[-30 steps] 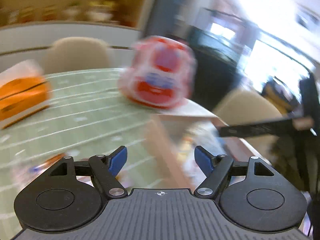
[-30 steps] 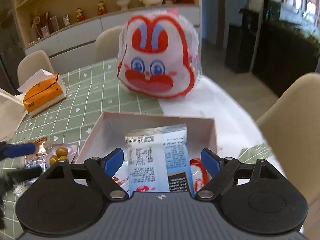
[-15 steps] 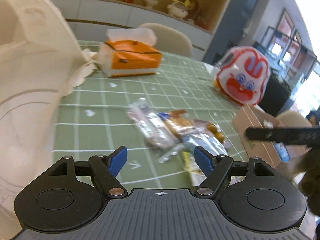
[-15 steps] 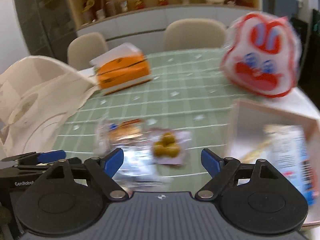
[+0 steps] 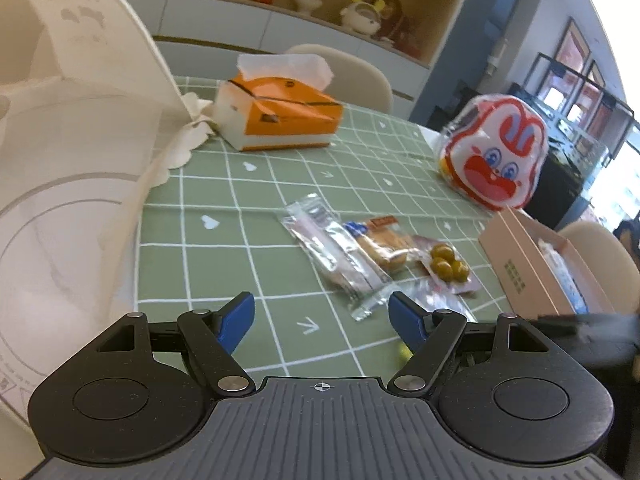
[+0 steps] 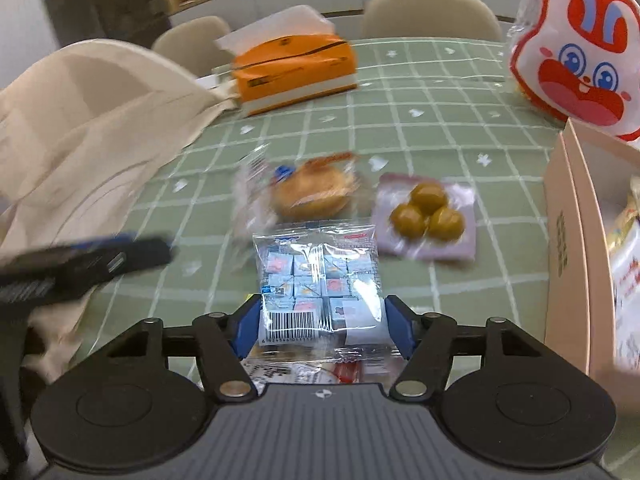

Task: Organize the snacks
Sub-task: 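Grasp the yellow-labeled snack packet with the left tool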

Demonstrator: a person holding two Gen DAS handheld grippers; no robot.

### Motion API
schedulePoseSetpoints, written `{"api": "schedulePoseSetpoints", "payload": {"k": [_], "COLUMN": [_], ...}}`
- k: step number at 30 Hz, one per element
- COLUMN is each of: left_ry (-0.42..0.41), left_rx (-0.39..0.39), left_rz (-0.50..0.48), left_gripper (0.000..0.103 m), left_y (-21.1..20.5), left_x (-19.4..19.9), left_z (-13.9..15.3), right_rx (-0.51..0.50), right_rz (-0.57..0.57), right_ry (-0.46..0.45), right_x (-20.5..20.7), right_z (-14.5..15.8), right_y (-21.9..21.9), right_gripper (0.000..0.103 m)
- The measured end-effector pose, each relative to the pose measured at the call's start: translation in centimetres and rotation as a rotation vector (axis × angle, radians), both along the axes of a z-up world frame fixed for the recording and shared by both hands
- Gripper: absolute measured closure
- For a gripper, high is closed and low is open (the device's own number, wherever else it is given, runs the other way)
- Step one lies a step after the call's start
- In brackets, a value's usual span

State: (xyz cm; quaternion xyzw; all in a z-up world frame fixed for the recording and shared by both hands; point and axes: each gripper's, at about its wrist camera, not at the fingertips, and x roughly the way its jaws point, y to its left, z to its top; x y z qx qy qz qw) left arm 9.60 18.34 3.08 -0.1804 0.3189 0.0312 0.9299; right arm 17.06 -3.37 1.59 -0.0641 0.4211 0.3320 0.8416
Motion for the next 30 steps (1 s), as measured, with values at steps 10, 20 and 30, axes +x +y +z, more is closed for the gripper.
{"api": "schedulePoseSetpoints", "payload": {"k": [10,20,30], "left_ry": [0.014,0.063,0.090], "left_rx": [-0.043,0.075,0.124], "left_rz": [-0.152,-0.369,-0.434], "left_gripper": [0.034,0.036,0.036], "left_y": [-2.3,-7.8,-10.1], "left_x": [-0.1,-1.1,-1.9], "left_z": [0.1,0.2,-0.1], "right_rx": [0.069,0.056,0.019], "right_rz": [-0.095,-0.243,-0.166], "right_ry": [-0.101,-0.160,-0.228], "right_x": [-4.8,-7.0,-10.2], "right_z": [1.1,-0.9,-0.8], "right_y": [-6.2,-12.7,-12.5], "right_gripper": [0.040,0.040,0.035]}}
